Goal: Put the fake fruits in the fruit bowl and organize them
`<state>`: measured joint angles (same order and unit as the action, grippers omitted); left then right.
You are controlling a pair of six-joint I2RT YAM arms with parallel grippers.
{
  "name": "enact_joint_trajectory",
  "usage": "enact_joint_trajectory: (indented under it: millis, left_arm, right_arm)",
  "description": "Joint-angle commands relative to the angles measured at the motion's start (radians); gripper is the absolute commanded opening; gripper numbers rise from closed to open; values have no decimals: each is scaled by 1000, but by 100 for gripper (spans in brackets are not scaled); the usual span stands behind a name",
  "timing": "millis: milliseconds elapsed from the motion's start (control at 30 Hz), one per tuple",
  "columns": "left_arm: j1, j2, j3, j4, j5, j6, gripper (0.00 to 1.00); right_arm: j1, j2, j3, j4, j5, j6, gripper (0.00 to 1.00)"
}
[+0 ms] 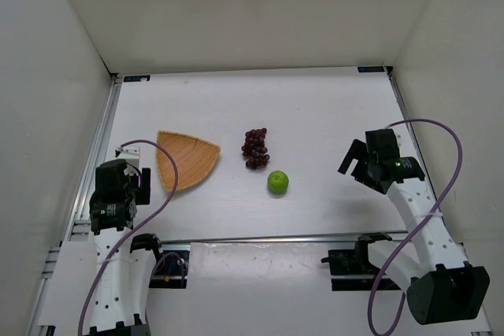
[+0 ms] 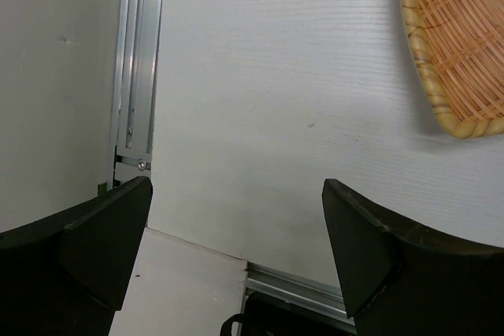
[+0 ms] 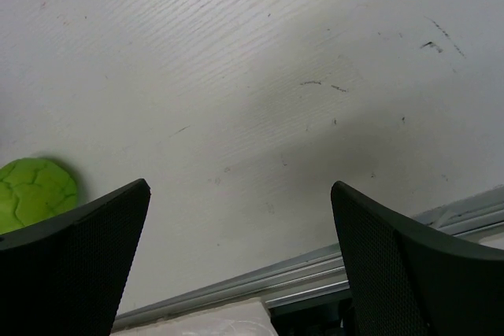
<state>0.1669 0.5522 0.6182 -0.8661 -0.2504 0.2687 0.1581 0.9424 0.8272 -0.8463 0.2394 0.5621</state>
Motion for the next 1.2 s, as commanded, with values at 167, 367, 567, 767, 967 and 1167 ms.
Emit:
enact_joint_trajectory:
  millis: [167, 367, 567, 767, 967, 1167]
  left_arm:
    - [-12, 40, 69, -13, 124, 156, 100]
    - [-12, 196, 190, -45, 230, 156, 100]
    - [-131, 422, 497, -105, 347, 123, 100]
    - [-512, 814, 889, -137, 254, 67, 100]
    - [-711, 1208, 1203, -108, 426, -67, 100]
    - [-768, 1529, 1426, -108, 514, -149, 100]
  right_arm:
    - [121, 77, 38, 110, -176, -125, 100]
    - [464, 330, 251, 133, -104, -168, 100]
    - [486, 512, 426, 142, -114, -146, 100]
    - [434, 460, 354, 153, -71, -65, 100]
    - [307, 268, 164, 142, 0, 42, 100]
    - [242, 115, 55, 93, 0, 51, 100]
